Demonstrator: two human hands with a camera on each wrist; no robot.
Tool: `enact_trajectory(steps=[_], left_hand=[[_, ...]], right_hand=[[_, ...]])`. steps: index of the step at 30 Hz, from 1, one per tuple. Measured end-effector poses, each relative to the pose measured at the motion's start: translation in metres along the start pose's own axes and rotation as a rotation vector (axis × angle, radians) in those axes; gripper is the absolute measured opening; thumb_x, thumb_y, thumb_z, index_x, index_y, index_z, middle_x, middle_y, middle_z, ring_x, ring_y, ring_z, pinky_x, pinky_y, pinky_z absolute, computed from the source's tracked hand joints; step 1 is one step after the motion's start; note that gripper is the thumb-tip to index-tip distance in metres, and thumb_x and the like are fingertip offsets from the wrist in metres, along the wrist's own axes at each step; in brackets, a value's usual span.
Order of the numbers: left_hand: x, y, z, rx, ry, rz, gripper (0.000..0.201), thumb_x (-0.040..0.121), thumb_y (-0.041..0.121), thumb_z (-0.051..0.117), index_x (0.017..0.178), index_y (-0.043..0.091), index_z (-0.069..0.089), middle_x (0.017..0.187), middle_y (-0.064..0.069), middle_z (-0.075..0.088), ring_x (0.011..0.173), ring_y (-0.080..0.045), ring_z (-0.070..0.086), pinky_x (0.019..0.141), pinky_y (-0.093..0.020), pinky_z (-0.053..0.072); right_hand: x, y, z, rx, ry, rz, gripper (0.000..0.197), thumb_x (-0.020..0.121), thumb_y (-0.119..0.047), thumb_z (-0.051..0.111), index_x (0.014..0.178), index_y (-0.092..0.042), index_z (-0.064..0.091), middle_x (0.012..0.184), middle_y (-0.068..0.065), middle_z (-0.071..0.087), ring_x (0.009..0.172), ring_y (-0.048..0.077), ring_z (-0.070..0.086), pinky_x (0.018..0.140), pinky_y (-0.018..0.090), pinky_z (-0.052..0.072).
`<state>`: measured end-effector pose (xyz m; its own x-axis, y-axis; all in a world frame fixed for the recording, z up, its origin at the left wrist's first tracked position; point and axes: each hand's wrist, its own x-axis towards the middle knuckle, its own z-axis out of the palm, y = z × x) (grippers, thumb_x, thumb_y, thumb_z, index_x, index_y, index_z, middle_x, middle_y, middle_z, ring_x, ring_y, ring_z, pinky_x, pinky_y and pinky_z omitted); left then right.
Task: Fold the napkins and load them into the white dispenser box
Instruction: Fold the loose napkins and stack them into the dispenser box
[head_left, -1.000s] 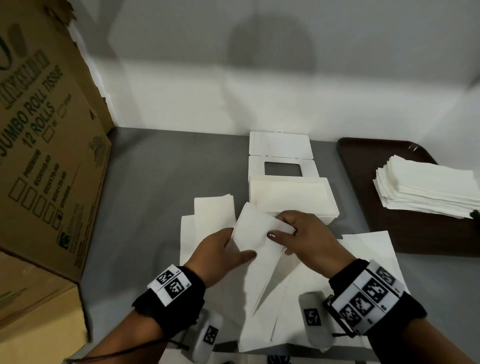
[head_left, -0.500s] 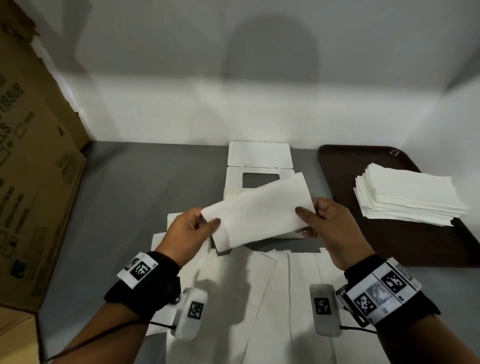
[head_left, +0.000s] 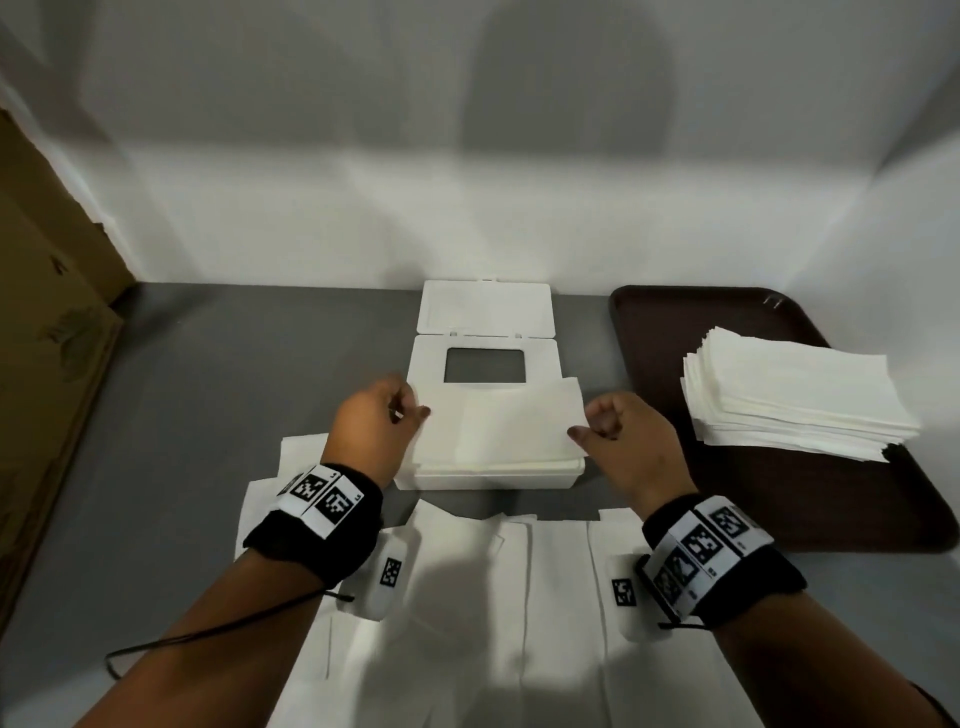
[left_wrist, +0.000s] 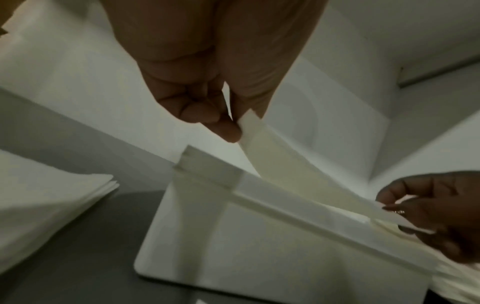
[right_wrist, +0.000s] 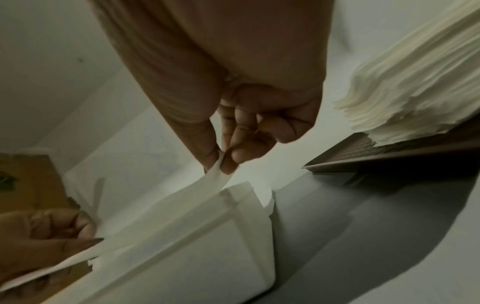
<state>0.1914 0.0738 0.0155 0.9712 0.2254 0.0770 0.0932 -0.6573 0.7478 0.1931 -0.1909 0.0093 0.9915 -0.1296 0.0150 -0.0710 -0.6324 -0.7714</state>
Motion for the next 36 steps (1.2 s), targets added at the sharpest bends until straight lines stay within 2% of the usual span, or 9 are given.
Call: enact_trajectory(steps=[2, 5, 11, 18, 22, 26, 28, 33, 36], left_hand=[[0.001, 0.001, 0.003, 0.072, -0.002, 0.003, 0.014, 0.085, 0.017, 0.068, 0.077, 0.016, 0.057, 0.069, 0.007, 0.058, 0.064, -0.011, 0.054, 0.055, -0.013, 0.037], [0.000, 0.002, 0.006, 0.170, -0.012, -0.012, 0.005, 0.085, 0.018, 0.067, 0.085, 0.015, 0.063, 0.081, 0.001, 0.065, 0.072, -0.016, 0.058, 0.065, -0.021, 0.040], [-0.002, -0.001, 0.012, 0.286, -0.075, -0.016, 0.020, 0.085, 0.014, 0.064, 0.104, 0.011, 0.063, 0.102, -0.008, 0.068, 0.092, -0.027, 0.064, 0.082, -0.035, 0.052], [-0.002, -0.004, 0.011, 0.399, -0.084, -0.011, 0.024, 0.087, 0.017, 0.061, 0.111, 0.013, 0.061, 0.110, -0.009, 0.063, 0.098, -0.029, 0.061, 0.081, -0.035, 0.050], [-0.009, -0.003, 0.007, 0.476, -0.031, 0.048, 0.026, 0.084, 0.020, 0.065, 0.110, 0.016, 0.063, 0.114, -0.006, 0.051, 0.106, -0.027, 0.050, 0.079, -0.037, 0.049], [-0.018, -0.005, -0.005, 0.451, 0.007, 0.041, 0.022, 0.083, 0.025, 0.067, 0.103, 0.015, 0.065, 0.111, -0.007, 0.048, 0.100, -0.029, 0.051, 0.078, -0.037, 0.050], [-0.028, -0.010, -0.012, 0.403, 0.023, 0.058, 0.019, 0.083, 0.026, 0.066, 0.096, 0.013, 0.065, 0.104, -0.008, 0.049, 0.092, -0.030, 0.054, 0.077, -0.039, 0.052], [-0.064, -0.032, -0.025, 0.299, -0.077, 0.081, 0.012, 0.085, 0.027, 0.062, 0.085, 0.015, 0.064, 0.093, -0.002, 0.053, 0.084, -0.021, 0.056, 0.075, -0.034, 0.050], [-0.084, -0.046, -0.032, 0.252, -0.136, 0.111, 0.010, 0.084, 0.026, 0.064, 0.082, 0.016, 0.062, 0.086, 0.004, 0.052, 0.067, -0.005, 0.049, 0.065, -0.018, 0.041]], right_hand=[[0.000, 0.002, 0.003, -0.072, -0.007, -0.053, 0.020, 0.080, -0.026, 0.075, 0.087, -0.021, 0.058, 0.074, -0.005, 0.060, 0.070, 0.012, 0.057, 0.070, 0.026, 0.048], [-0.002, 0.003, 0.008, -0.174, -0.040, -0.125, 0.020, 0.082, -0.027, 0.073, 0.092, -0.022, 0.055, 0.069, -0.009, 0.055, 0.066, 0.006, 0.053, 0.069, 0.027, 0.048], [-0.004, 0.001, 0.013, -0.324, -0.082, -0.206, 0.019, 0.087, -0.030, 0.066, 0.101, -0.024, 0.055, 0.070, -0.012, 0.051, 0.069, 0.011, 0.054, 0.070, 0.033, 0.053], [-0.001, -0.005, 0.014, -0.376, -0.105, -0.203, 0.017, 0.088, -0.030, 0.064, 0.101, -0.022, 0.056, 0.080, -0.011, 0.053, 0.076, 0.013, 0.055, 0.070, 0.031, 0.050], [-0.005, -0.010, 0.014, -0.360, -0.090, -0.180, 0.017, 0.087, -0.031, 0.066, 0.099, -0.023, 0.057, 0.082, -0.011, 0.050, 0.077, 0.012, 0.054, 0.073, 0.033, 0.051], [-0.018, -0.018, 0.013, -0.312, -0.055, -0.200, 0.017, 0.085, -0.032, 0.069, 0.095, -0.024, 0.058, 0.074, -0.013, 0.045, 0.065, 0.007, 0.047, 0.066, 0.027, 0.045], [-0.031, -0.025, 0.016, -0.256, -0.075, -0.221, 0.015, 0.085, -0.032, 0.069, 0.092, -0.025, 0.058, 0.071, -0.012, 0.047, 0.067, 0.007, 0.048, 0.064, 0.025, 0.042], [-0.070, -0.037, 0.039, -0.197, -0.336, -0.256, 0.015, 0.082, -0.032, 0.071, 0.084, -0.024, 0.058, 0.078, -0.006, 0.057, 0.075, 0.009, 0.052, 0.066, 0.017, 0.037], [-0.087, -0.037, 0.057, -0.262, -0.451, -0.239, 0.026, 0.081, -0.039, 0.072, 0.100, -0.024, 0.061, 0.095, -0.008, 0.057, 0.088, 0.007, 0.052, 0.078, 0.019, 0.040]])
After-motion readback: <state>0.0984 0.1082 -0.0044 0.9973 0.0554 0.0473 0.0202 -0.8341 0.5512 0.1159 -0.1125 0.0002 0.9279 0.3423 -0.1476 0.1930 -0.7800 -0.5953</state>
